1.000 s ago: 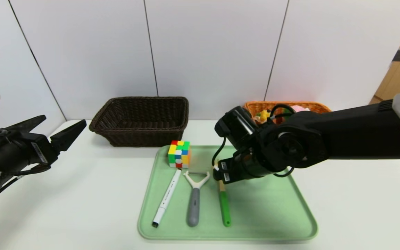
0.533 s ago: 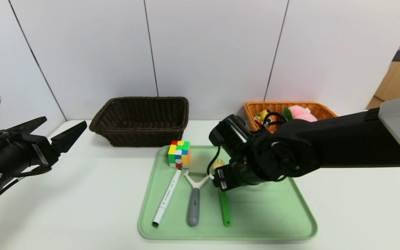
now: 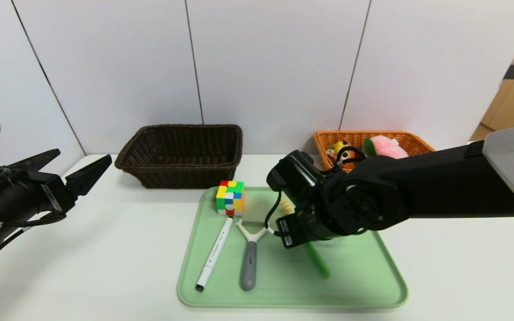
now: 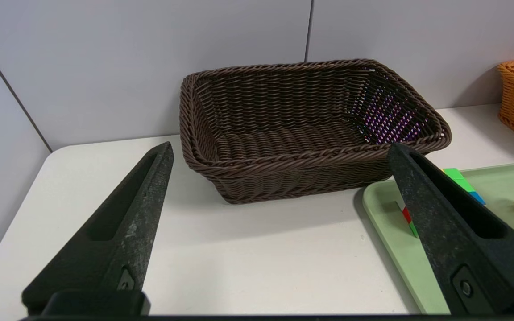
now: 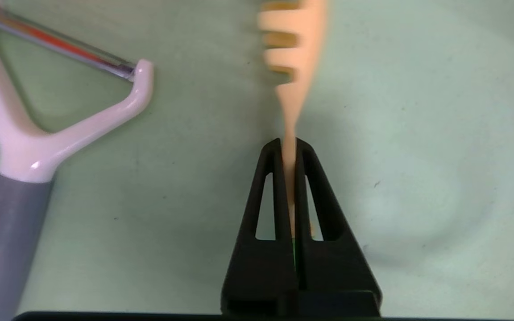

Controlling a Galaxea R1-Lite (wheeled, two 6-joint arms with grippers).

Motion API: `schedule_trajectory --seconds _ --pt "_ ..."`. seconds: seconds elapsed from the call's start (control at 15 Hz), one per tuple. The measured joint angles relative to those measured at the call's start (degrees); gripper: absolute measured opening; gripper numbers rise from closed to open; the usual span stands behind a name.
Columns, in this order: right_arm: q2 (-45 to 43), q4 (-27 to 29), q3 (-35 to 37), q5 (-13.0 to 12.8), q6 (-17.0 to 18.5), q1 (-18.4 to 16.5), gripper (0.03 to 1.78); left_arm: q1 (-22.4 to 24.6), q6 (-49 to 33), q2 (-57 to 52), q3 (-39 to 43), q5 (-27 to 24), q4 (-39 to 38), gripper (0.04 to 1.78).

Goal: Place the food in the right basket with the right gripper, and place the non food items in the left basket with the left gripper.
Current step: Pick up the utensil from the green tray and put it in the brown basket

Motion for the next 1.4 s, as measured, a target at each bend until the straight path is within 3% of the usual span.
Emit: schedule_trajectory --seconds 0.6,0.93,1.07,1.27,1.4 --pt "-2.6 -0.1 -1.4 -1.1 -0.5 -0.3 0.08 0.0 0.0 0.0 0.1 0.0 0.0 1.69" --pt "-6.9 -1.3 -11.8 -2.1 -7.8 0.1 0.08 0.0 0.0 0.0 -0.4 -0.1 0.2 1.69" --pt "-6.6 -4.8 -18.4 -2.0 -11.7 0.7 0.08 0.0 0.1 0.3 -0.4 -0.6 0.3 1.69" --pt "-3.7 -16.0 -22.5 -1.6 -19.3 1.2 0.08 0.0 0.3 0.8 -0.5 -0.6 0.5 1.69" --pt "-0.8 -23.7 -24.0 -1.3 -22.2 1.9 0.08 0.0 0.4 1.0 -0.4 -0.6 0.5 1.69"
